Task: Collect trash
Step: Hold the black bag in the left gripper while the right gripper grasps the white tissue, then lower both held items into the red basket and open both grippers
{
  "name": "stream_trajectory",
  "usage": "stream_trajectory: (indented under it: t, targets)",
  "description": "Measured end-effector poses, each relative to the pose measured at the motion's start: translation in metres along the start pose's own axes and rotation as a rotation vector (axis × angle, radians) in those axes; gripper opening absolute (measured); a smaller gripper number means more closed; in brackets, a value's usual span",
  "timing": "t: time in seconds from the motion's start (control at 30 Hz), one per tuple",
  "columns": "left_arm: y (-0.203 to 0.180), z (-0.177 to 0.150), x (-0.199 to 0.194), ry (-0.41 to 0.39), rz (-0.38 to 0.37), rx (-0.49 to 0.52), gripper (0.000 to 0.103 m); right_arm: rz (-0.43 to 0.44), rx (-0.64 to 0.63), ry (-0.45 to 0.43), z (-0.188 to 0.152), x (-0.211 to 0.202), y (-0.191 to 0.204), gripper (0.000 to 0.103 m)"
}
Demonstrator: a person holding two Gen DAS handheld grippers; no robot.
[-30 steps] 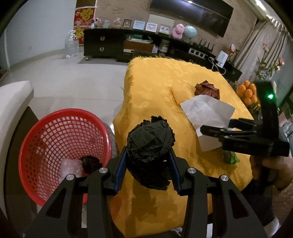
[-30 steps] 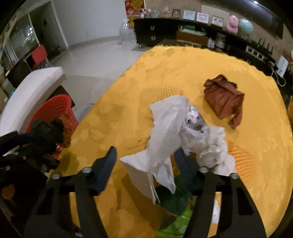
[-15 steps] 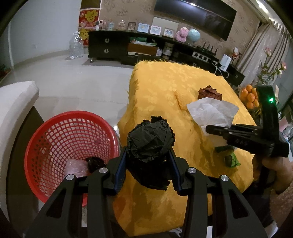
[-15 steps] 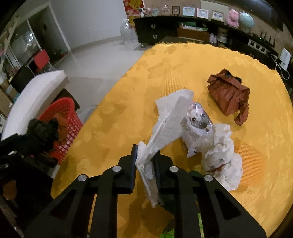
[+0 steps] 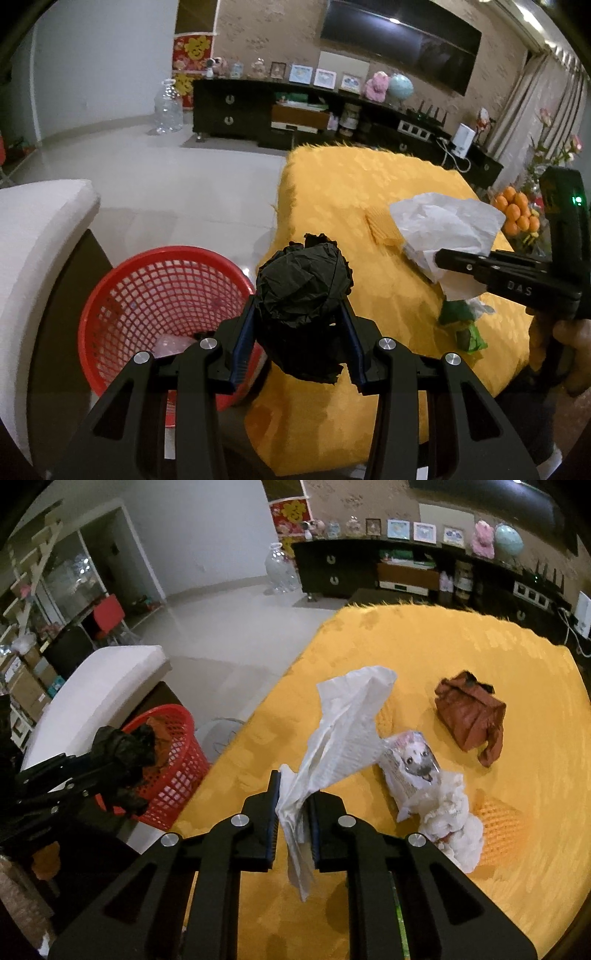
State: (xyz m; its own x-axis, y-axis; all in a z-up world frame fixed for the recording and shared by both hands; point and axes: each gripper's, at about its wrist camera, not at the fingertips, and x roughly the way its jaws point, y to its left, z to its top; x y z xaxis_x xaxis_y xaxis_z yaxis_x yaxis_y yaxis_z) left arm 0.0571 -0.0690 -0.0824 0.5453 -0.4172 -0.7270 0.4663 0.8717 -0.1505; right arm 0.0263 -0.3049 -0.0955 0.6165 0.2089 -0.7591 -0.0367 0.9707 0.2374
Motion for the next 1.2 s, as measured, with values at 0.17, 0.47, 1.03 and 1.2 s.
stream_trajectory:
  t: [0.17, 0.47, 1.03, 1.2]
  targets:
    - [0.015, 0.005, -0.009, -0.026, 0.035, -0.026, 0.040, 0.005, -0.019, -0.009, 0.006, -0.004, 0.009, 0.014]
    - [0.046, 0.010, -0.028, -0.066, 0.103, -0.097, 0.040, 0.033, -0.069, -0.014, 0.021, -0.001, 0.034, 0.014]
    - [0.099, 0.001, -0.033, -0.022, 0.239, -0.226, 0.040, 0.180, -0.230, 0.020, 0.047, 0.027, 0.133, 0.014]
    - [0.110, -0.003, -0.028, 0.003, 0.251, -0.253, 0.040, 0.248, -0.233, 0.078, 0.047, 0.046, 0.155, 0.014]
